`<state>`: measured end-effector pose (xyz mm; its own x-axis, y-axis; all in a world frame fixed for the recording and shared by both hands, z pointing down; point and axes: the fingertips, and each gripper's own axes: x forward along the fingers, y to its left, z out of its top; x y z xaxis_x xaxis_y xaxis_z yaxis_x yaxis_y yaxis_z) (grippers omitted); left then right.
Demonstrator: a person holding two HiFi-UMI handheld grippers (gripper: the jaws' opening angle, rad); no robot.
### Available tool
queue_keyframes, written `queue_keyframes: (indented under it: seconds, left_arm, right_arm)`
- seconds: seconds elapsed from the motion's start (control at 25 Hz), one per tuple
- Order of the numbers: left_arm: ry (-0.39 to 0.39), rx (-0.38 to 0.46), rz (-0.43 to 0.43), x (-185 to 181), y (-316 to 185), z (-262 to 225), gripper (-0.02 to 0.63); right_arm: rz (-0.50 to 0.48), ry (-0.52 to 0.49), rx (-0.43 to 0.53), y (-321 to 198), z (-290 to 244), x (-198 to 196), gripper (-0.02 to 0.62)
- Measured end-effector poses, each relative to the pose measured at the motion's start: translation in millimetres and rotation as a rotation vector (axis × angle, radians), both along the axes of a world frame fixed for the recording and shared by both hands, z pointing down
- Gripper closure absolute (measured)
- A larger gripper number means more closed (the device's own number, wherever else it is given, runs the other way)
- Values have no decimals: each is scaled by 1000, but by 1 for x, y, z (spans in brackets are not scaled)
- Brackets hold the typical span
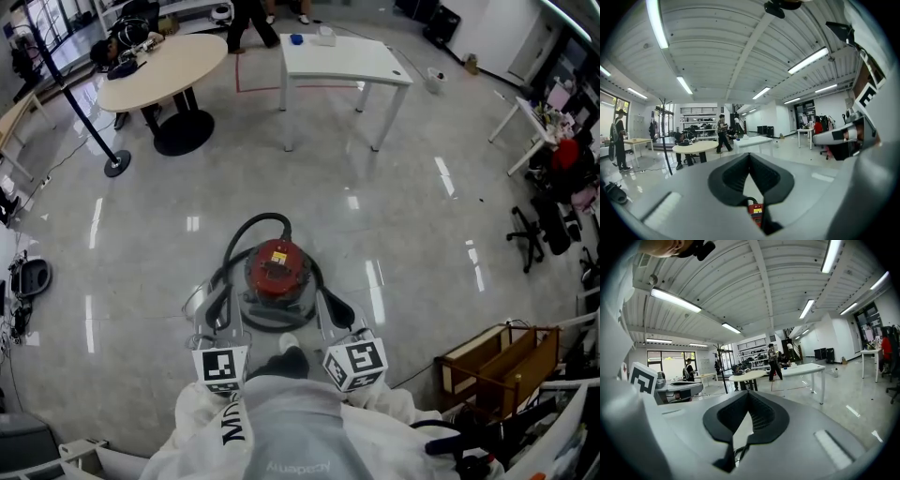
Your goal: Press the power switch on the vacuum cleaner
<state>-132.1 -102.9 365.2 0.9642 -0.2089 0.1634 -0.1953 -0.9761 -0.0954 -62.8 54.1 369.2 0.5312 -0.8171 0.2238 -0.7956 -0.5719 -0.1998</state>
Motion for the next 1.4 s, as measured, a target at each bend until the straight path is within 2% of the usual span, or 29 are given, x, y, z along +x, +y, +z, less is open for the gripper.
queue_keyframes:
  seconds: [0.36, 0.6, 0.88, 1.12, 1.4]
  left_arm:
    - [-4, -25, -24, 52, -12, 5, 606]
    - [6, -33, -43, 65, -20, 1, 606]
    - [16, -27, -46, 73, -18, -4, 606]
    - [16, -34, -105, 76, -24, -4, 606]
    - [-11, -20, -208, 77, -33, 1, 606]
  right_arm:
    - [-65, 2, -48, -28, -7, 53, 595]
    - [-102, 8, -56, -49, -11, 67, 595]
    - [-107, 2, -60, -47, -13, 76, 595]
    - [-148, 17, -61, -55, -17, 92, 595]
    - [-258, 3, -41, -76, -12, 106, 595]
